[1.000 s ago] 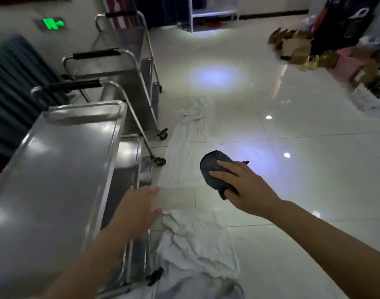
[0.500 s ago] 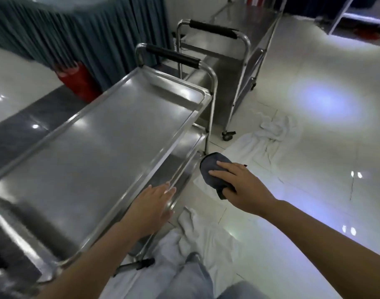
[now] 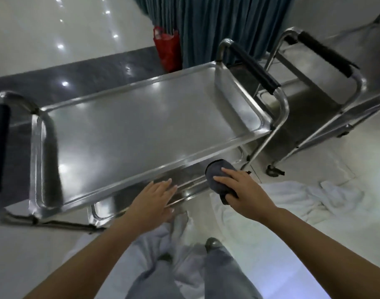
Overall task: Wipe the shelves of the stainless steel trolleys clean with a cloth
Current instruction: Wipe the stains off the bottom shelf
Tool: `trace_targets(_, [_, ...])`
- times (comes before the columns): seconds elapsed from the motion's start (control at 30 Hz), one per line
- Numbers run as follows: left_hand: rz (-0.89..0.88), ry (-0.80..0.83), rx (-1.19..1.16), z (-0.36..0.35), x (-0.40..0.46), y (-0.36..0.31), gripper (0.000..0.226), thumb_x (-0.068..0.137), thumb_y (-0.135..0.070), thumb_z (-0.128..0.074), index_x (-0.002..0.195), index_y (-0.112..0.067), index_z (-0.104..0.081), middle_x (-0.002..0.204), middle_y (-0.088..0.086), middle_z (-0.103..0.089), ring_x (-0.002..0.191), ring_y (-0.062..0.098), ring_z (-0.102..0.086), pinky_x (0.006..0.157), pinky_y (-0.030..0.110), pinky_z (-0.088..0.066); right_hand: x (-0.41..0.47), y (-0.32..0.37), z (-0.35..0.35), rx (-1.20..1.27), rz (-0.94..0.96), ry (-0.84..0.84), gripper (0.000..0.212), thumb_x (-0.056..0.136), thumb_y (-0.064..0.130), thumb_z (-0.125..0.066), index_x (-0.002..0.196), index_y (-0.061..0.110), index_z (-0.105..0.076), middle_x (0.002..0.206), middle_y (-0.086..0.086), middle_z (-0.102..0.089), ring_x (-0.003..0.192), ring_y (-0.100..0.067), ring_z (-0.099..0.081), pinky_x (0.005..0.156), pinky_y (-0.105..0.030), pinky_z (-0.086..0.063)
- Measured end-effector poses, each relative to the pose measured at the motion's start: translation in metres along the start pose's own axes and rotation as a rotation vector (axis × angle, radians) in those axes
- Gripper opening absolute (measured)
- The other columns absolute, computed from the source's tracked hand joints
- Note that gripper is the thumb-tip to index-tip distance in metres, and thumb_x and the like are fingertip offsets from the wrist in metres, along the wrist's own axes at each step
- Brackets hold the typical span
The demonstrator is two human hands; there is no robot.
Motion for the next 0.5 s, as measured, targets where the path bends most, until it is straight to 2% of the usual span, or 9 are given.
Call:
trace_targets(0.13, [0.156, -0.011, -0.099, -0.016, -0.006, -0.016, 0.061, 0.099, -0.044, -0.038, 0.152, -0.020, -0.021, 0.160, 0.004, -0.015, 0.146, 0.018, -0.017, 0.119, 0.037, -0.007, 0.020, -0.027, -0.011, -0.026, 0.135, 0.121, 0.051, 0.087, 0.021, -0.053, 0.137, 0.032, -0.046, 0.152, 0.003, -0.034, 0.132, -0.025, -0.033, 0.105, -0.042, -0.039])
trace_targets(0.27, [0.273, 0.053, -0.155, -0.050, -0.015, -0.025, 0.061, 0.100, -0.045, -0.035, 0.153, -0.021, -0.017, 0.161, 0.002, -0.011, 0.147, 0.016, -0.013, 0.119, 0.034, -0.006, 0.032, -0.046, -0.044, -0.097, 0.249, 0.253, 0.050, 0.087, 0.022, -0.054, 0.136, 0.030, -0.047, 0.151, 0.001, -0.035, 0.132, -0.027, -0.033, 0.106, -0.041, -0.037])
trace_targets(0.5, [0.410, 0.071, -0.297, -0.161, 0.004, -0.011, 0.058, 0.097, -0.046, -0.042, 0.148, -0.022, -0.028, 0.156, 0.001, -0.027, 0.142, 0.018, -0.026, 0.117, 0.036, -0.020, 0.055, -0.098, -0.161, -0.095, 0.192, 0.296, 0.051, 0.089, 0.022, -0.053, 0.138, 0.032, -0.044, 0.152, 0.004, -0.033, 0.134, -0.025, -0.031, 0.106, -0.037, -0.034])
Point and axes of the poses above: each hand's wrist, its own x-axis towards the middle knuckle, its own z-axis out of the back of the hand, y = z × x, the point moved 6 cm from there along x, towards the middle knuckle
